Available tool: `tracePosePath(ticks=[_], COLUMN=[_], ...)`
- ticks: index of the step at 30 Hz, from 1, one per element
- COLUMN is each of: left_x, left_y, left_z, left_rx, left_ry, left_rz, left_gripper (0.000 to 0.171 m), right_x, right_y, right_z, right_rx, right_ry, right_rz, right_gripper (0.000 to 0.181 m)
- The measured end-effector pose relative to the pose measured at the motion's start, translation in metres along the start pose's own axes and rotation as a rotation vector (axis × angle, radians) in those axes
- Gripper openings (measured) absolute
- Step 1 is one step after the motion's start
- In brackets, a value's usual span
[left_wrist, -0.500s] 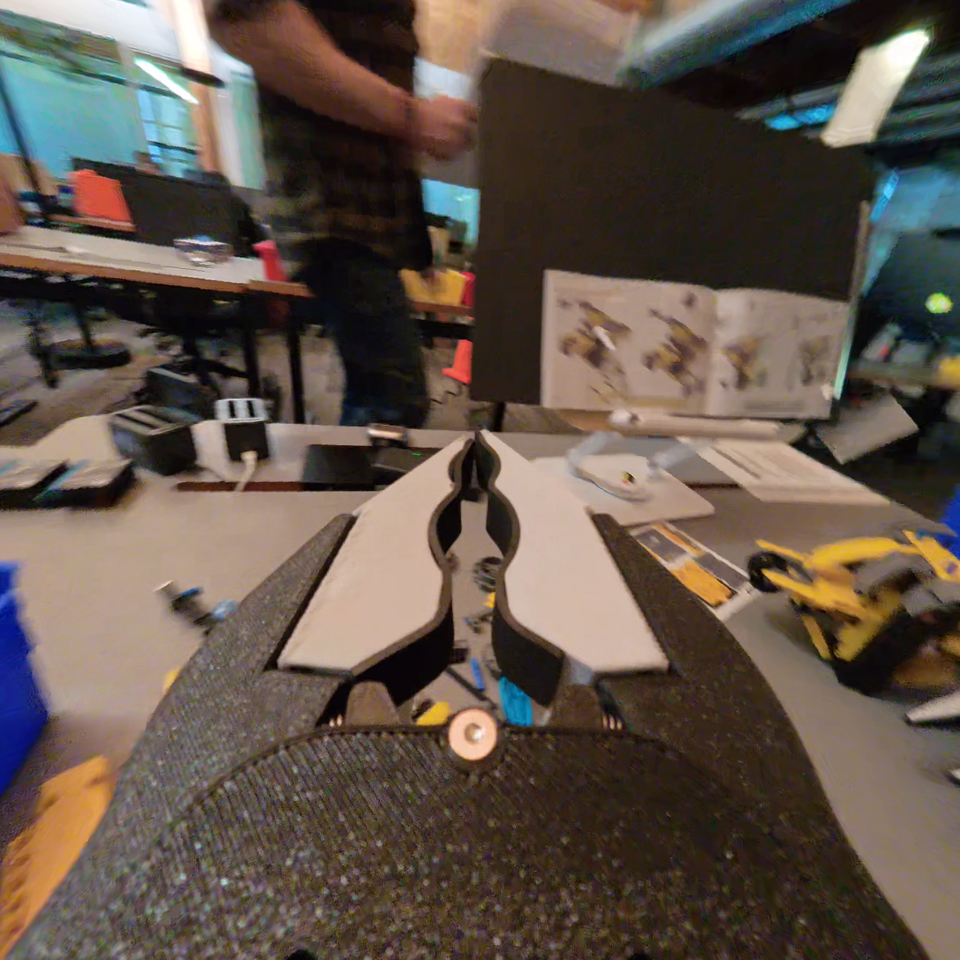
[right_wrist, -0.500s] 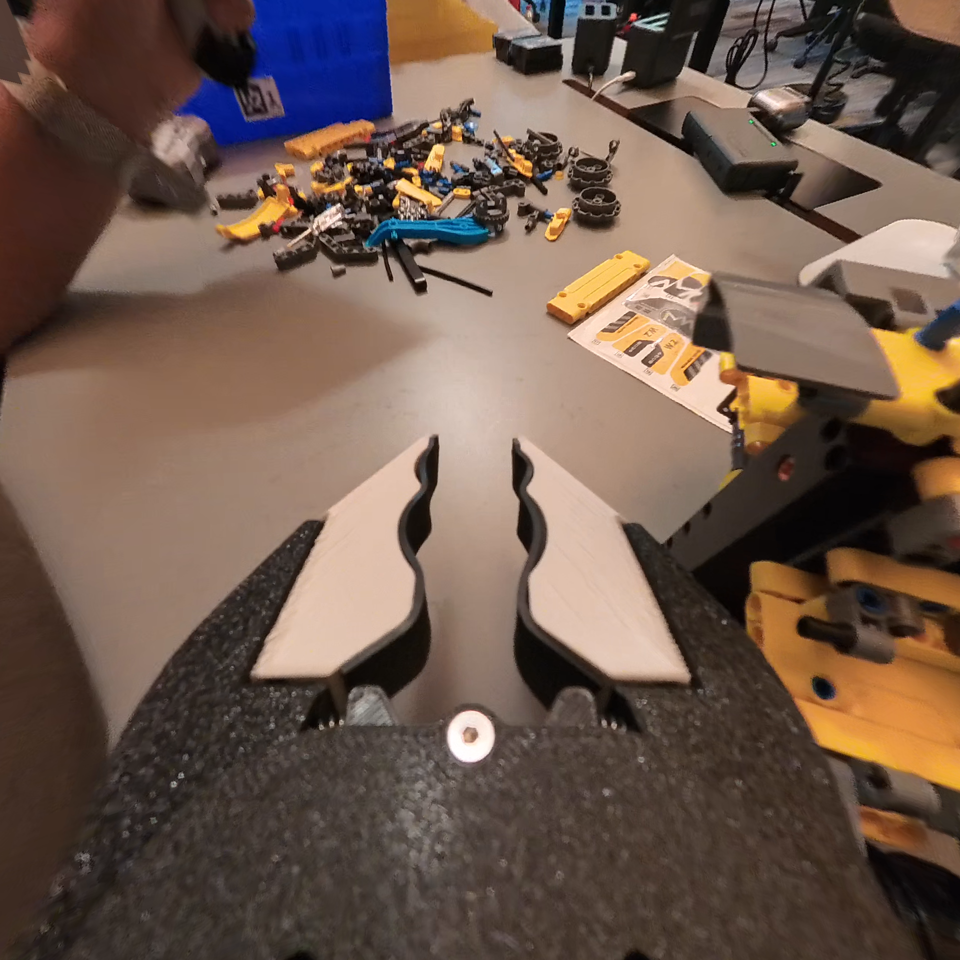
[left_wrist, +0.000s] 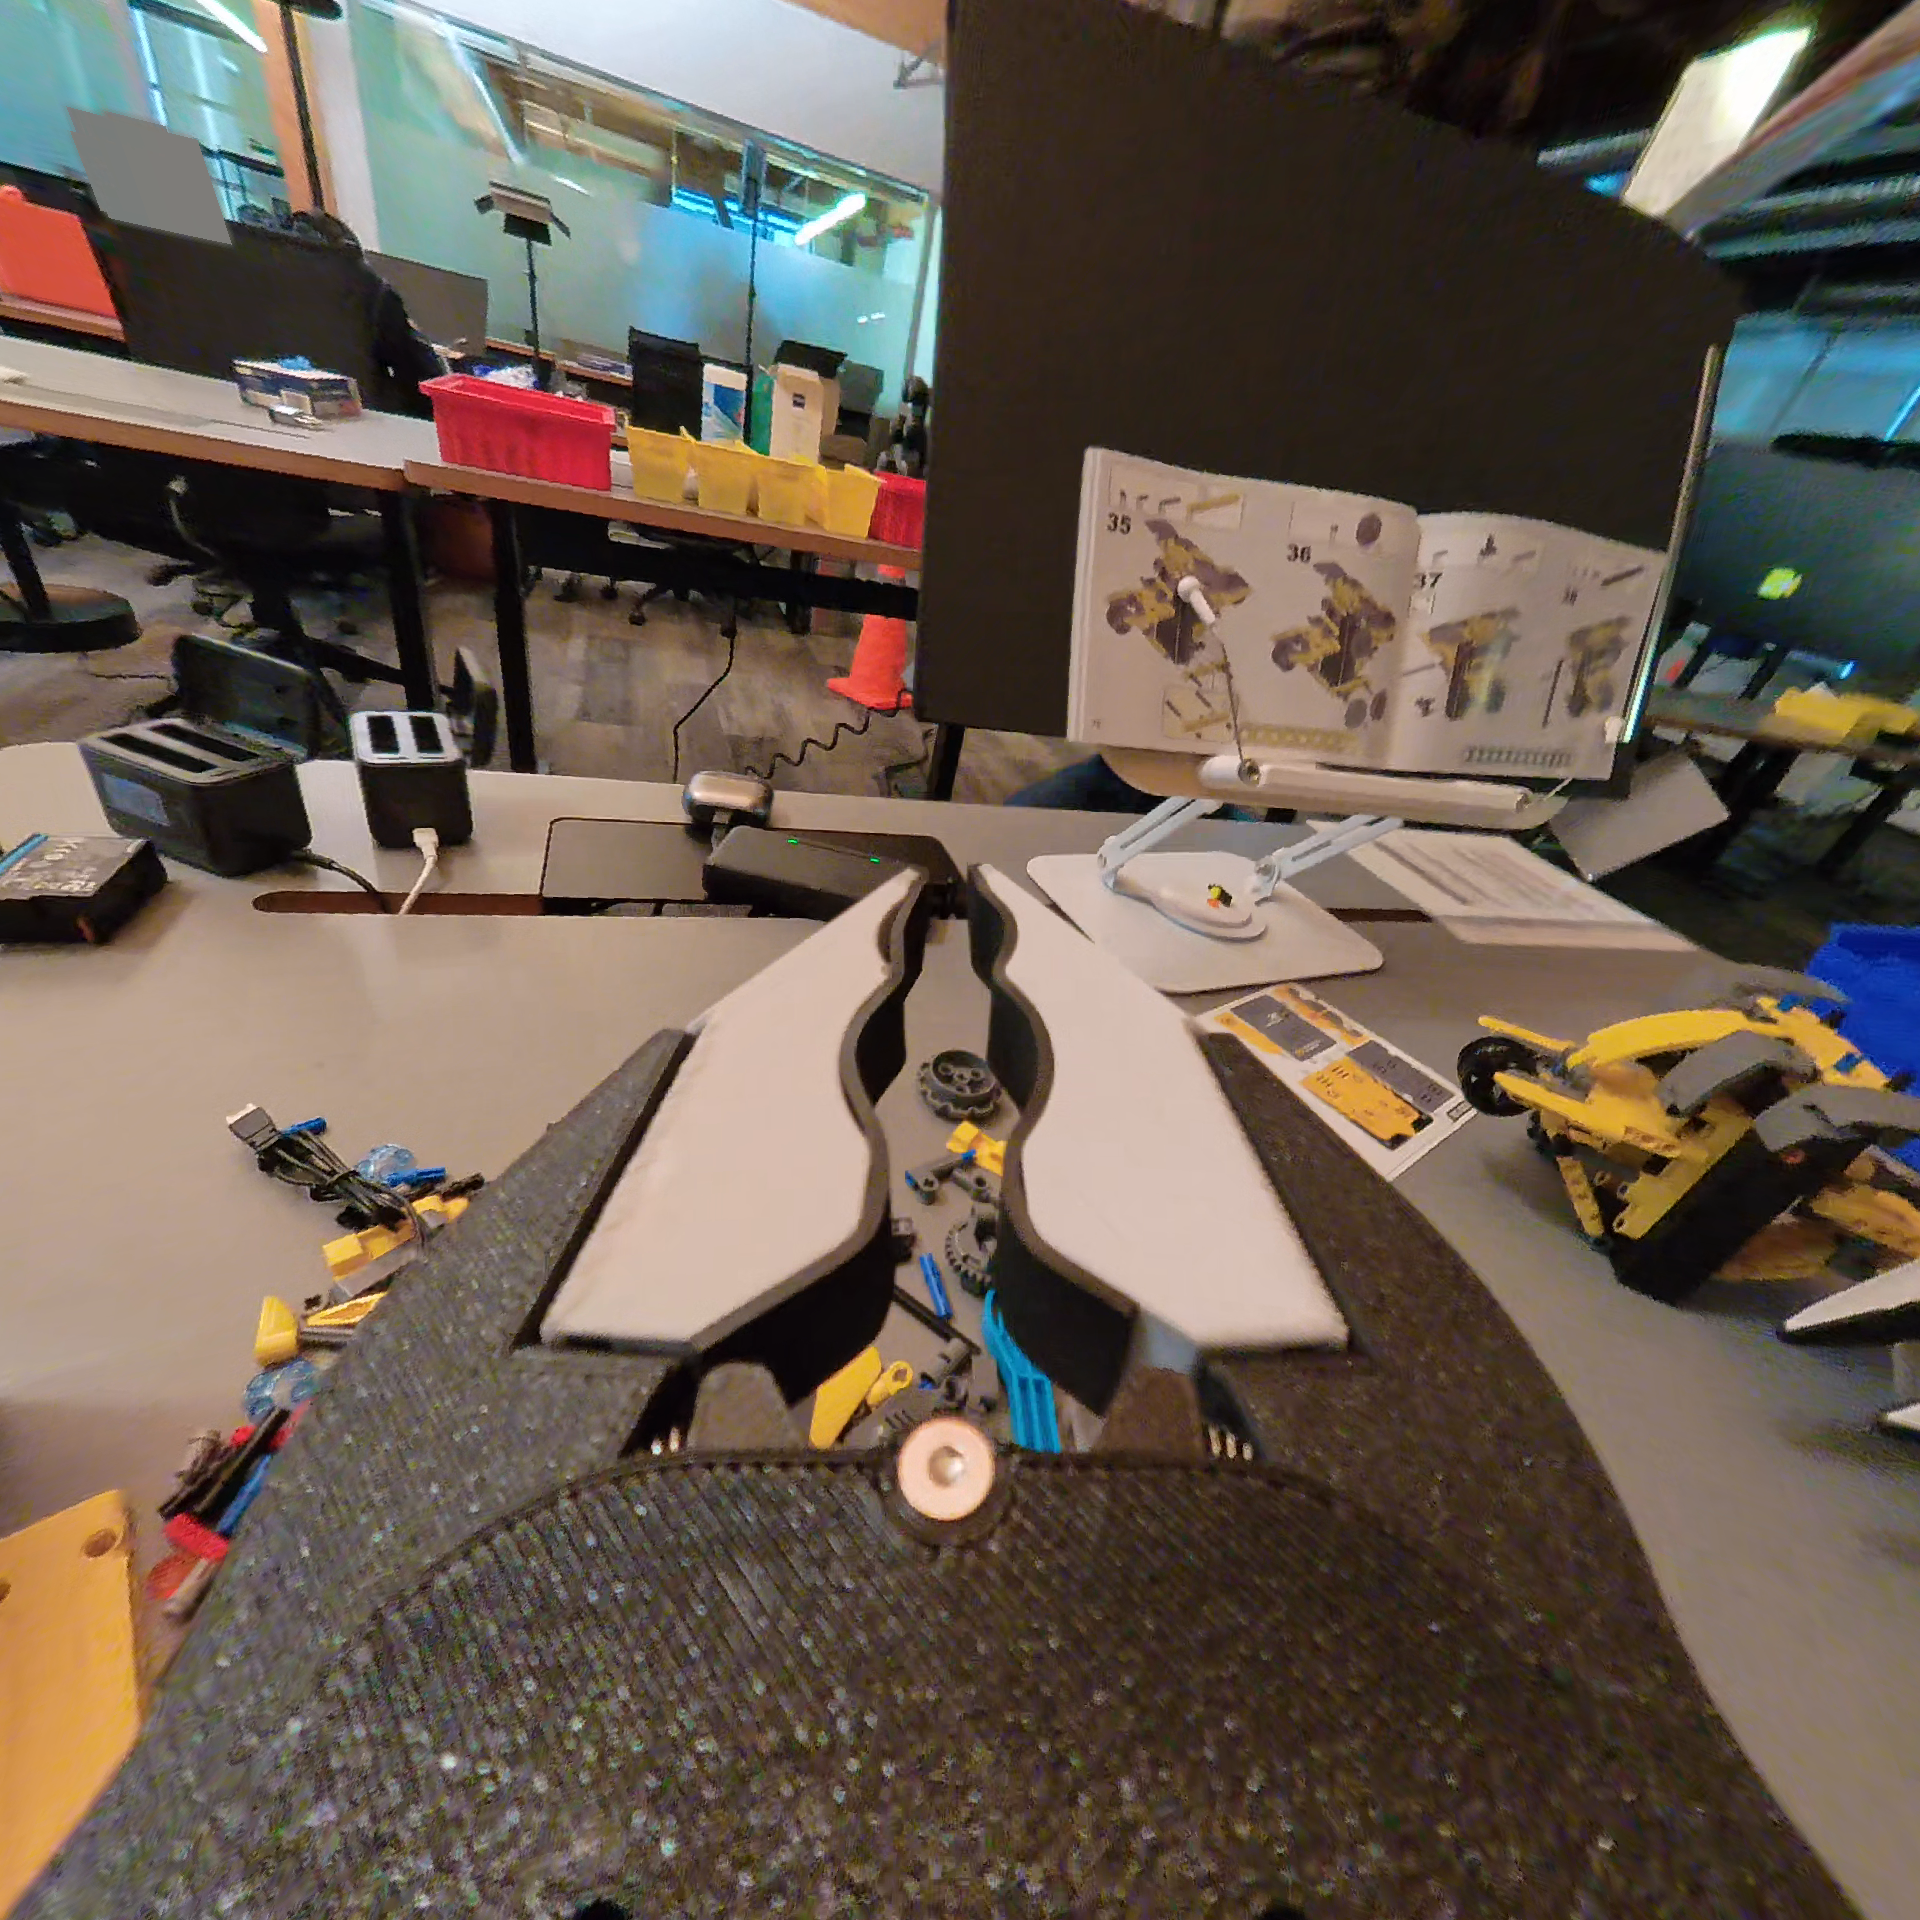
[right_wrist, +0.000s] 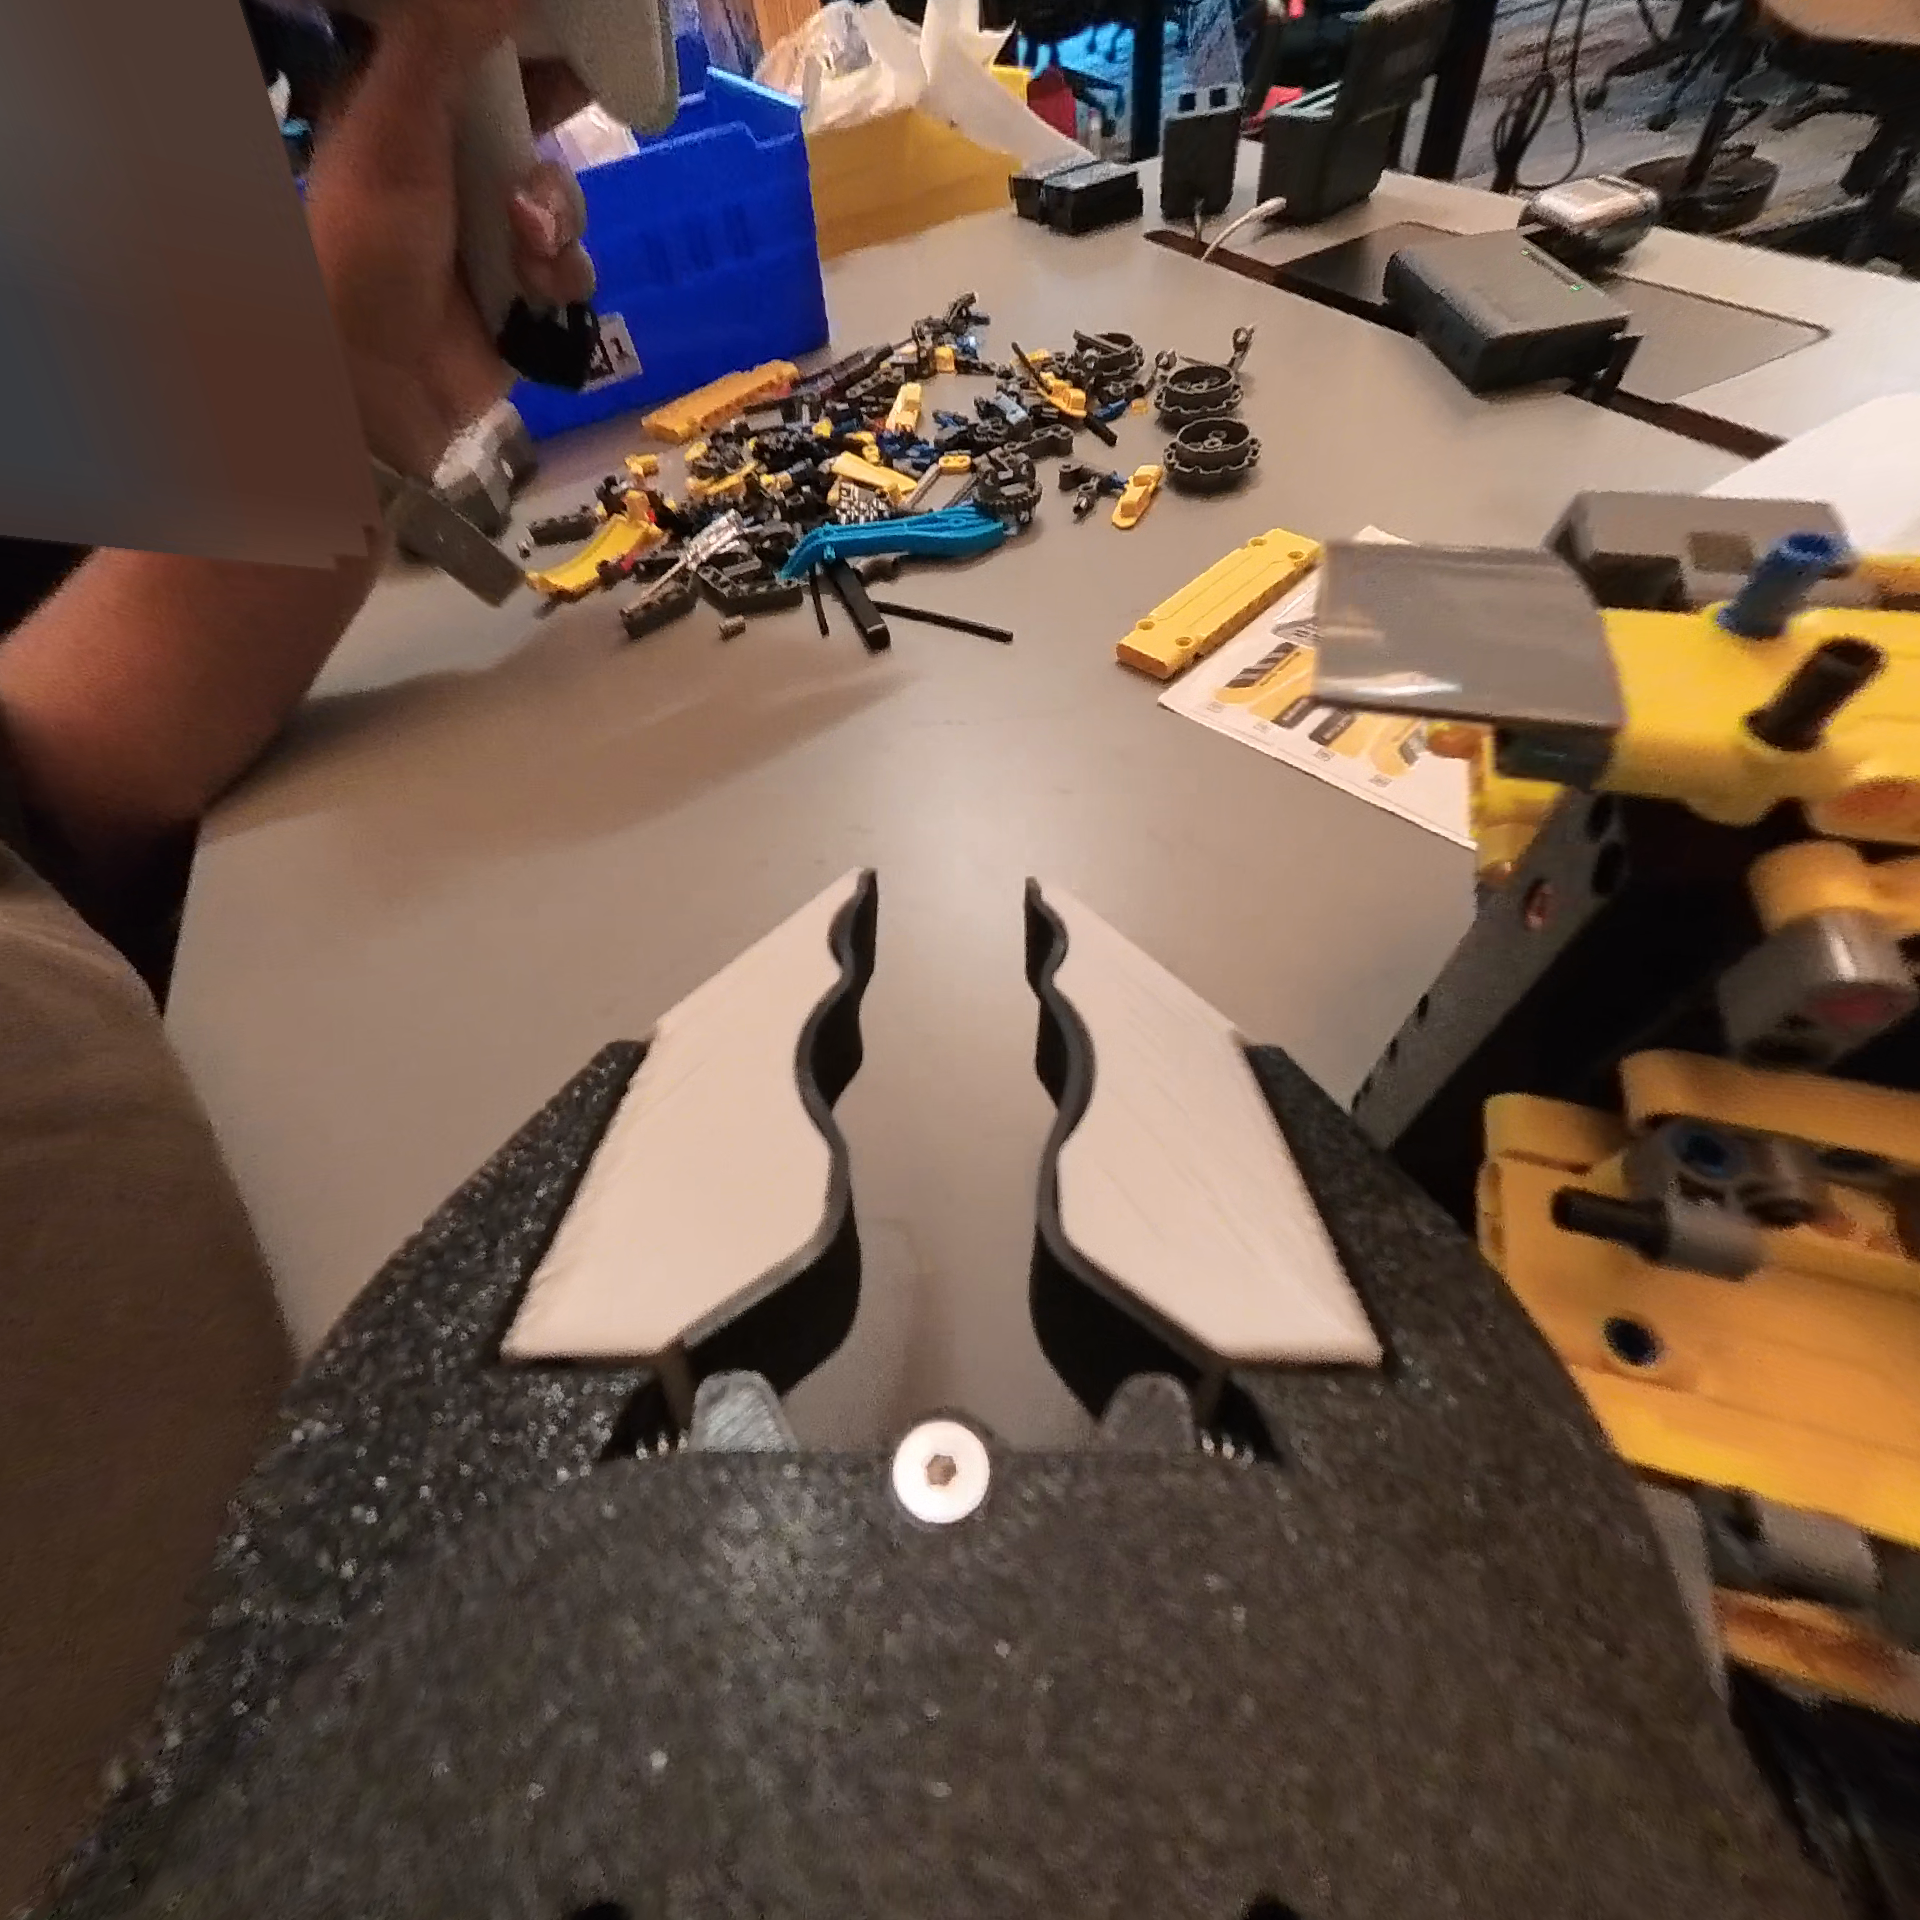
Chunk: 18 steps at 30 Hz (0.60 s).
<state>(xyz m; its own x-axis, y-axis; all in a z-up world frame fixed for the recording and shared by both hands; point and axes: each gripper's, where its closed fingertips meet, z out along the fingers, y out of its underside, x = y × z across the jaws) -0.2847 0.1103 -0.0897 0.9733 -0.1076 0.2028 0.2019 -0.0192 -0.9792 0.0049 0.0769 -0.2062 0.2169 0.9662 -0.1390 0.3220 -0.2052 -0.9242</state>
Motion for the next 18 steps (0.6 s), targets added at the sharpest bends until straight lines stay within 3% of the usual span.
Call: tracePosePath(ticks=[6,11,18], left_x=[0.002,-0.019,-0.036], left_y=[0.001,-0.03,-0.044], left_z=[0.001,-0.025,-0.043], left_rx=[-0.001,0.155,0.251], left_ry=[0.009,-0.121,-0.251], left_rz=[0.007,0.018,0.038], left_gripper=[0.008,0.002,0.0], right_x=[0.002,0.001,0.001], right_y=[-0.003,-0.001,0.0], right_z=[-0.003,-0.001,0.0], right_rx=[0.023,0.008,-0.002], right_ry=[-0.011,0.006,0.008], right_rz=[0.035,0.006,0.006], right_gripper=[0.029,0.029,0.029])
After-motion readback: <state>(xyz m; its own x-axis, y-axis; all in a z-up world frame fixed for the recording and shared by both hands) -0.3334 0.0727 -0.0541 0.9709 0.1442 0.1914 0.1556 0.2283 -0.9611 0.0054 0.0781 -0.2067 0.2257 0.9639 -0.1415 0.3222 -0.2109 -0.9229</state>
